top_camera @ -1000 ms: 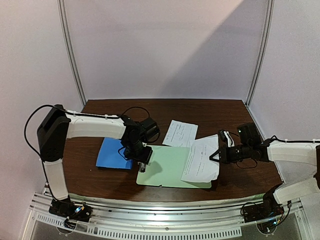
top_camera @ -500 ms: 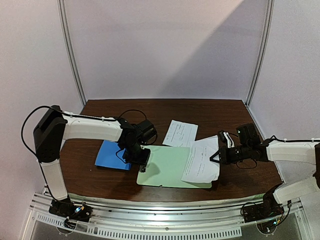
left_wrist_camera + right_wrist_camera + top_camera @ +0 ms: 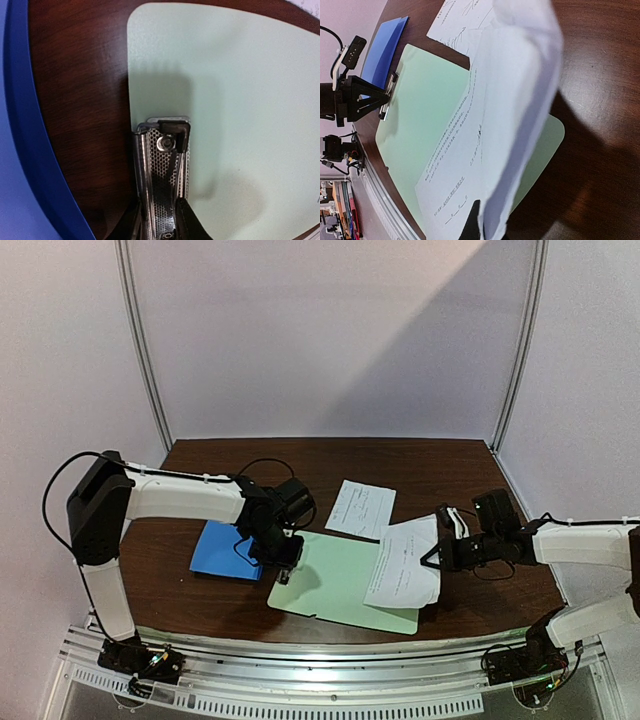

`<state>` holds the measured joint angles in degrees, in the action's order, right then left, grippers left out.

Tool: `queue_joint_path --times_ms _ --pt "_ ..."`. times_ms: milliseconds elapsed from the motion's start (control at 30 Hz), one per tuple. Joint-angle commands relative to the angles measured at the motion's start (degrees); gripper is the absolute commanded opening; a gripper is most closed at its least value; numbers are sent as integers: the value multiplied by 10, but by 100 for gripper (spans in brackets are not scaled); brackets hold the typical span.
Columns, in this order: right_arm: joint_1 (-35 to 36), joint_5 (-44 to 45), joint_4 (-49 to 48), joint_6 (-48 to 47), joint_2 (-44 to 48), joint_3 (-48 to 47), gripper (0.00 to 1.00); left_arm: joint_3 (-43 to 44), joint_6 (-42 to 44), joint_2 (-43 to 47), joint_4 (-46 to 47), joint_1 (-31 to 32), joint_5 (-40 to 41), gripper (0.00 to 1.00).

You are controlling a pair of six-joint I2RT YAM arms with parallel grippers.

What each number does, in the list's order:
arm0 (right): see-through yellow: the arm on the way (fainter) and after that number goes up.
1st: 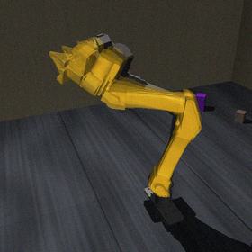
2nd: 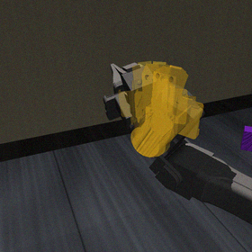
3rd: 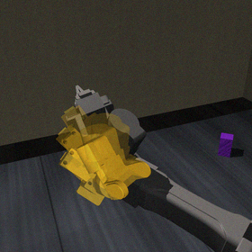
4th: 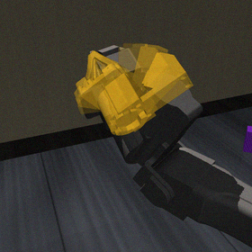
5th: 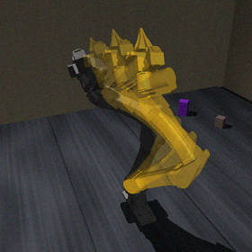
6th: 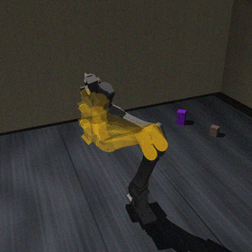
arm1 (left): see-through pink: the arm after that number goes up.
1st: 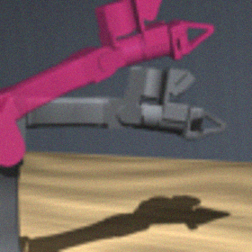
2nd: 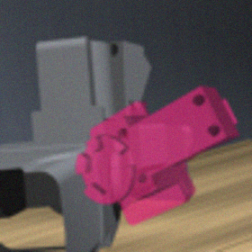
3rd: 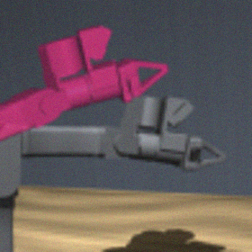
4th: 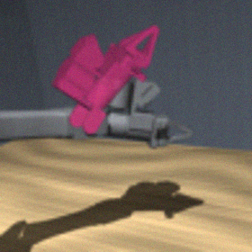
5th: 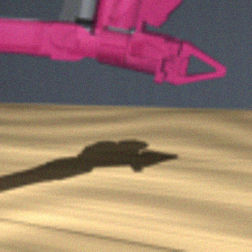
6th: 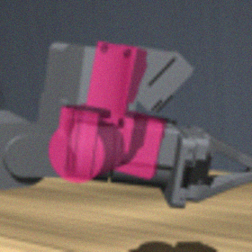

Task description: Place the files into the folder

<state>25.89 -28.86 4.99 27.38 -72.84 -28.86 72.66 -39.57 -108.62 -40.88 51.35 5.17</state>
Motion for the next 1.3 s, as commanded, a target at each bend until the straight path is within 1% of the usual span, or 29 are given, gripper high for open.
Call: queue_joint_path --times_ms 0,67,133,267,333,400,533,667,767,967,1267 --pt "10 5 1 -1 -5 -1 0 -1 -1 -5 -2 2 4 24" --pt "17 4 -2 6 -6 -8 0 -2 -2 -7 -1 3 3 24" --pt "29 4 -14 22 -9 -14 0 -3 -3 -11 2 2 1 21" --pt "73 17 -44 76 -28 -31 0 -2 -6 -13 5 3 -2 9" --pt "98 40 -45 109 -44 -45 0 -1 -8 -14 5 3 -2 4" --pt "123 53 -81 155 -67 -54 0 -1 -10 -15 7 4 -2 0" --pt "173 85 -133 234 -120 -84 0 -5 -18 -16 11 5 -3 0" --pt "211 107 -178 276 -173 -125 0 -10 -25 -13 16 6 -3 0" --pt "223 116 -196 300 -212 -153 0 -16 -29 -8 25 6 -8 0" --pt "235 115 -203 304 -269 -187 0 -33 -35 3 43 6 -19 0" --pt "239 109 -219 280 -309 -188 0 -50 -39 13 75 2 -47 0"
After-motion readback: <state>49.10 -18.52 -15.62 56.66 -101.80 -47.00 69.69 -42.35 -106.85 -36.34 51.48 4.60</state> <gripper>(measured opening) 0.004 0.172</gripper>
